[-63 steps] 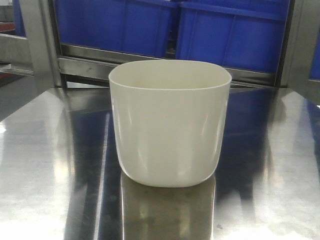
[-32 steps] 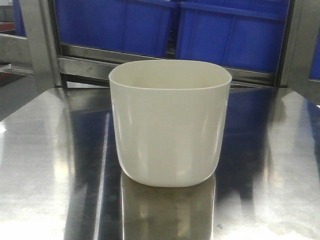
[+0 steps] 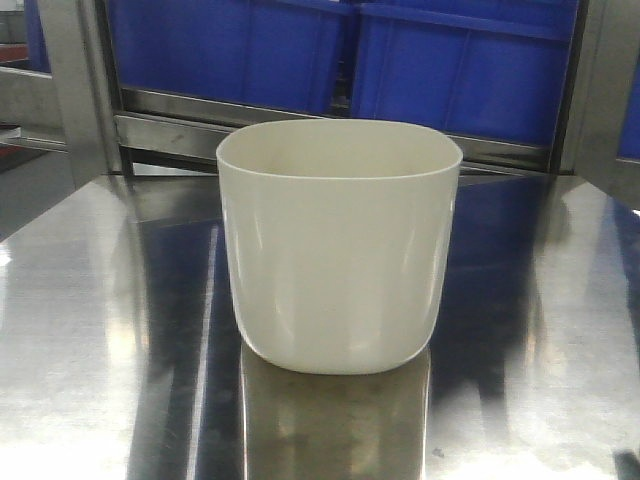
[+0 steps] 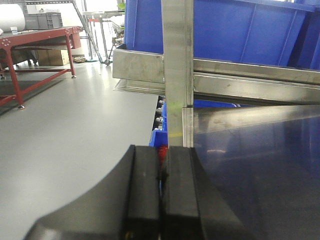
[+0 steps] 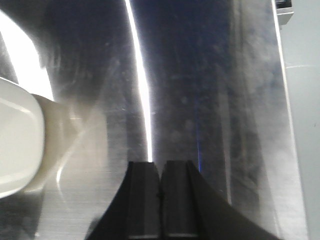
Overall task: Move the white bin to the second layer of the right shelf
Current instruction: 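Move the right gripper down beside the white bin on the table, then lower the right gripper onto the white bin's rim and close it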
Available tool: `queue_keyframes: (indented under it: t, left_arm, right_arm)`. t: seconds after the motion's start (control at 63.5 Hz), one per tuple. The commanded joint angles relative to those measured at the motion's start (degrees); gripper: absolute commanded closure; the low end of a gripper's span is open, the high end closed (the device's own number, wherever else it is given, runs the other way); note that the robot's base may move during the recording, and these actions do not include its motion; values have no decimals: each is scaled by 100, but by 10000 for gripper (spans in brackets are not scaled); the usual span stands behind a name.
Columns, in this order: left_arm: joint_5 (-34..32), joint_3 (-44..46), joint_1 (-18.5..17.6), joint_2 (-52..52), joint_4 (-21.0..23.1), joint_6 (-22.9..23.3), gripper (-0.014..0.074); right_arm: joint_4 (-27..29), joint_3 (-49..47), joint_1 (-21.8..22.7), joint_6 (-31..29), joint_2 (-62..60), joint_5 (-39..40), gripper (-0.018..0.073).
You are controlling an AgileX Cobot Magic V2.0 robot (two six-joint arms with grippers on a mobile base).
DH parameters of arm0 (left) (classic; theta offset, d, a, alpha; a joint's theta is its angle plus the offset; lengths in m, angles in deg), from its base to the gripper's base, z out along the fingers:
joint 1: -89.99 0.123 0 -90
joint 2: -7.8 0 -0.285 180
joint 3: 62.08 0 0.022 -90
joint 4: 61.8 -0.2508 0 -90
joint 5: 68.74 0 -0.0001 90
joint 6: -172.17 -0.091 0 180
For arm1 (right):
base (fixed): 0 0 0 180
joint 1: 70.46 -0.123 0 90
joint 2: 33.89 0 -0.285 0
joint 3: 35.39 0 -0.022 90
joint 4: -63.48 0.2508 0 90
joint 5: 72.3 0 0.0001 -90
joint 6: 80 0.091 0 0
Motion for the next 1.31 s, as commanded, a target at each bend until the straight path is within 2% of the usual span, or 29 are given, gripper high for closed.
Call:
queue_keyframes:
  t: [0.0,0.063,0.142,0.284,0.425,0.551,0.725,0.819,1.024,1.292]
  left_arm:
    - [-481,-211,-22,-75,35,15,512]
    - [-481,-211,-22,-75,35,15,512]
    - [-481,-211,-22,-75,35,15,512]
    - [-481,-211,-22,-75,35,15,512]
    - [-481,-211,-22,-75,35,15,512]
    - [-481,-211,-22,-75,35,15,512]
    - [-481,-211,-22,-75,35,15,512]
    - [-481,-211,-22,-75,35,15,512]
    - [-481,-211,-22,-75,35,15,512]
    - [-481,-211,-22,-75,35,15,512]
  right_arm:
    - [-61,-506,-229,294,221,65,327]
    - [-75,-711,-426,470,406,-52,236]
    - [-80,-1084,-754,530,684,-236,173]
    - [-79,-1861,-1323,530,1213,-796,170]
    - [-74,-2516,-1701,572,1712,-1336,170]
    - [-111,-3000,-1876,1062,2024,-1752,170]
    - [-371,-3367,-2045,1895,2276,-1697,170]
    - [-569,-3463,-2209,2155,2425,-1649,170]
    - [-596,-3585,-2546,2170,2712,-1571,170]
    - [-630,-3585,-2600,2170,2990,-1387,170]
